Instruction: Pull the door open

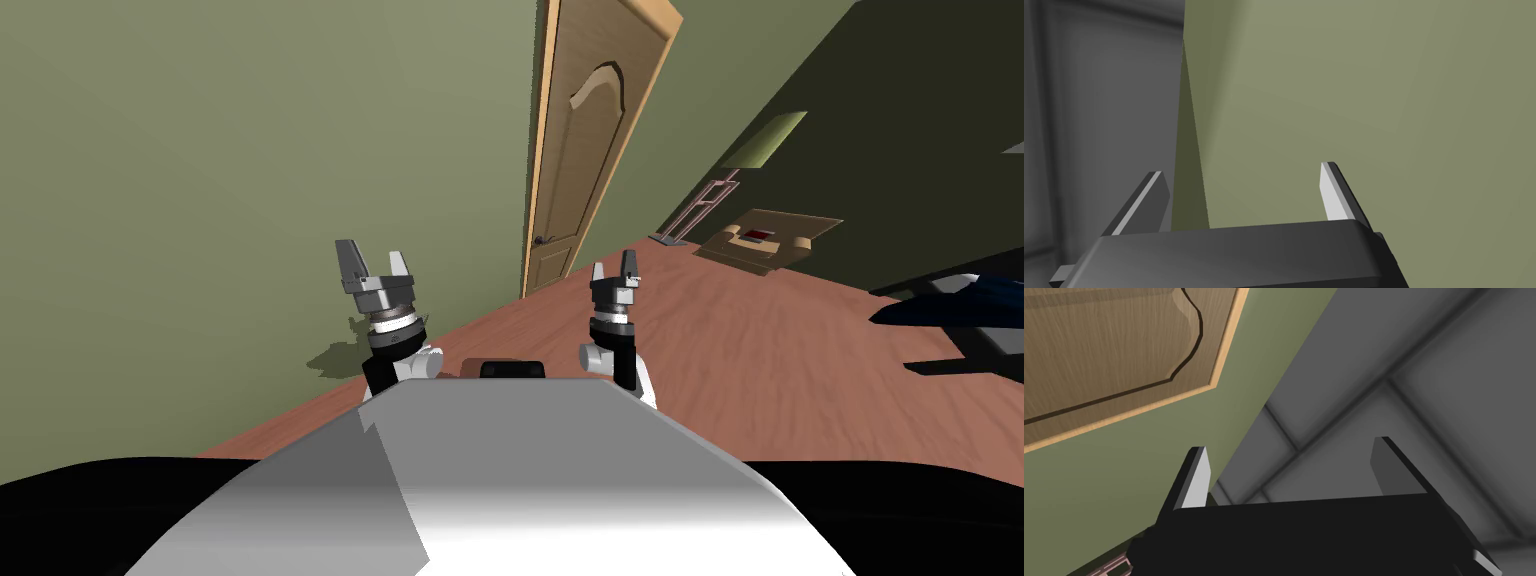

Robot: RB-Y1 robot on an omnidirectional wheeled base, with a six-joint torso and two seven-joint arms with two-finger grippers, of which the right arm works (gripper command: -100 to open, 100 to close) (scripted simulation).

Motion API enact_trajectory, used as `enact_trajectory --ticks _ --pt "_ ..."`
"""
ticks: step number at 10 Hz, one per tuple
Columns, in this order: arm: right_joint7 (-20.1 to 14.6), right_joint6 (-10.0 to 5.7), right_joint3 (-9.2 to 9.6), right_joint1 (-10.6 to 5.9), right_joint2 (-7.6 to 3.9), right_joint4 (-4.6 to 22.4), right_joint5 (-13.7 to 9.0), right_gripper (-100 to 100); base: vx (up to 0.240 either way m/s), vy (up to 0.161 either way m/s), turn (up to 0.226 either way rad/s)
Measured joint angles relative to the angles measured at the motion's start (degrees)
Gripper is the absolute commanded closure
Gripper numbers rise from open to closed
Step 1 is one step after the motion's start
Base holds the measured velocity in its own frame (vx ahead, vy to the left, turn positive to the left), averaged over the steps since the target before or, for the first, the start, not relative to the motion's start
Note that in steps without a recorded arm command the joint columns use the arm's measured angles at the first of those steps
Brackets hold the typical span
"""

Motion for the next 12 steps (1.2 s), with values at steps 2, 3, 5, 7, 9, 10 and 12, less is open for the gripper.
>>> enact_trajectory --ticks 2,3,5,7,9,10,12 --pt "-0.32 -0.51 -0.04 -0.56 -0.9 2.15 -0.2 -100 0.081 -0.026 0.073" --pt "-0.37 -0.87 -0.05 -0.83 -1.31 3.39 -0.3 -100 0.1 -0.023 0.077" --pt "-0.53 -1.17 -0.03 -1.54 -1.93 5.32 -0.43 -100 0.096 -0.032 0.097" --pt "-0.94 -1.85 -0.21 -2.25 -3.01 8.05 -0.76 -100 0.096 -0.062 0.089" --pt "-1.01 -2.5 -0.02 -2.88 -3.59 10.47 -0.83 -100 0.079 -0.052 0.077" --pt "-1.07 -2.79 0.03 -3.28 -3.88 11.74 -0.88 -100 0.07 -0.058 0.094" --pt "-1.5 -3.08 -0.24 -4.1 -4.9 13.95 -1.21 -100 0.079 -0.051 0.089"
